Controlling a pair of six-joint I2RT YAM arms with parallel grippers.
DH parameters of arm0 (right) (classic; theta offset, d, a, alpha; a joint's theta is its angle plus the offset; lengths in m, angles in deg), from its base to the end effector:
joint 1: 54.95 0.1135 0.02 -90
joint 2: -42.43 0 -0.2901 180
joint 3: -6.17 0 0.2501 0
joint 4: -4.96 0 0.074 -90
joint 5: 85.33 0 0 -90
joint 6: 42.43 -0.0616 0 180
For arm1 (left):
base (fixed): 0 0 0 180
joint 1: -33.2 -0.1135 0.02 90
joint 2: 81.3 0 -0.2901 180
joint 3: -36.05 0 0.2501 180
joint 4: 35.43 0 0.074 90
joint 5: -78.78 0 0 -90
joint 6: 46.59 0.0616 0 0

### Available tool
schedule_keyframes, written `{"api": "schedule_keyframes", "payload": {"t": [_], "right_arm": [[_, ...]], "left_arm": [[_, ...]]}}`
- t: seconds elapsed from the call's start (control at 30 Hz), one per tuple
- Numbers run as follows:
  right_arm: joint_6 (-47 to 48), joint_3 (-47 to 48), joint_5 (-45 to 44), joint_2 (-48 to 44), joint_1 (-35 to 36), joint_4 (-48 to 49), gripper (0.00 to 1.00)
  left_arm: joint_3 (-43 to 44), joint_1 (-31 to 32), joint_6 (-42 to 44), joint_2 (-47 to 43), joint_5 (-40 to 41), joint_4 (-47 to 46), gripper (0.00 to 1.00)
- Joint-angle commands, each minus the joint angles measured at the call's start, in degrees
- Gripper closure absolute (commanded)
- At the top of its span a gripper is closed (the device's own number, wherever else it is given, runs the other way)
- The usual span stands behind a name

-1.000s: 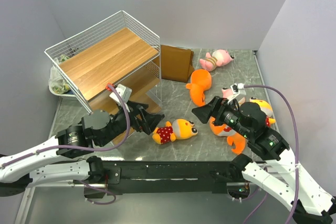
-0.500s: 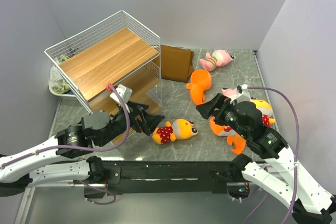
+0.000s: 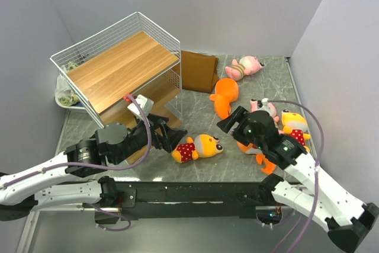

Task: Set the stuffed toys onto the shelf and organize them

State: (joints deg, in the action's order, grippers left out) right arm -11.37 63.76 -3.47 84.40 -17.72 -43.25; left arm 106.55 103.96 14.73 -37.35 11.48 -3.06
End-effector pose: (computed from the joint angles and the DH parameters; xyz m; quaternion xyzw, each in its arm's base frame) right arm 0.1318 0.0892 0.3021 0.1982 0.8528 0.3149 0.3664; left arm 0.0768 -0.1480 0.4134 0.1381 0.7264 -0.4069 0.5363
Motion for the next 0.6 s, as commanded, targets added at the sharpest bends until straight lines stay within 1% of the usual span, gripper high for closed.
{"api": "schedule_keyframes", "payload": {"t": [0.0, 0.07, 0.2, 0.3, 0.37, 0.4, 0.47, 0.5, 0.57], "right_arm": [[-6.62, -3.00, 3.74, 4.42, -0.23, 3.74, 0.18], [-9.17, -3.45, 4.36, 6.70, 0.03, 3.74, 0.18], [-10.85, -3.98, 3.75, 9.00, 0.21, 4.88, 0.18], [-10.94, -3.28, 0.77, 10.05, 0.21, 4.88, 0.18], [-8.49, -2.57, -1.34, 10.84, 0.30, 5.58, 0.18], [-7.43, -1.18, -5.35, 11.37, 0.12, 5.85, 0.18], [-2.43, 1.54, -11.77, 14.17, 0.12, 5.06, 0.18], [-0.32, 4.52, -19.81, 15.40, -0.05, 4.62, 0.18], [6.26, 7.26, -25.67, 19.08, -0.49, 5.84, 0.18]], "left_arm": [[4.37, 0.34, 2.58, 0.79, -0.90, -0.20, 0.04], [4.99, 0.25, 2.93, 1.06, -1.08, 0.33, 0.04], [5.26, 0.34, 3.64, 1.06, -1.52, 0.15, 0.04], [4.64, 0.25, 3.73, 0.79, -1.95, -0.11, 0.04], [4.29, 0.34, 3.55, 0.62, -2.31, -0.20, 0.04], [3.94, 0.25, 3.38, 0.53, -2.39, -0.20, 0.04], [3.76, 0.34, 2.94, 0.44, -2.66, -0.28, 0.03], [3.50, 0.25, 2.59, 0.27, -3.09, -0.29, 0.04], [3.41, 0.34, 2.15, 0.18, -3.54, -0.38, 0.03]]}}
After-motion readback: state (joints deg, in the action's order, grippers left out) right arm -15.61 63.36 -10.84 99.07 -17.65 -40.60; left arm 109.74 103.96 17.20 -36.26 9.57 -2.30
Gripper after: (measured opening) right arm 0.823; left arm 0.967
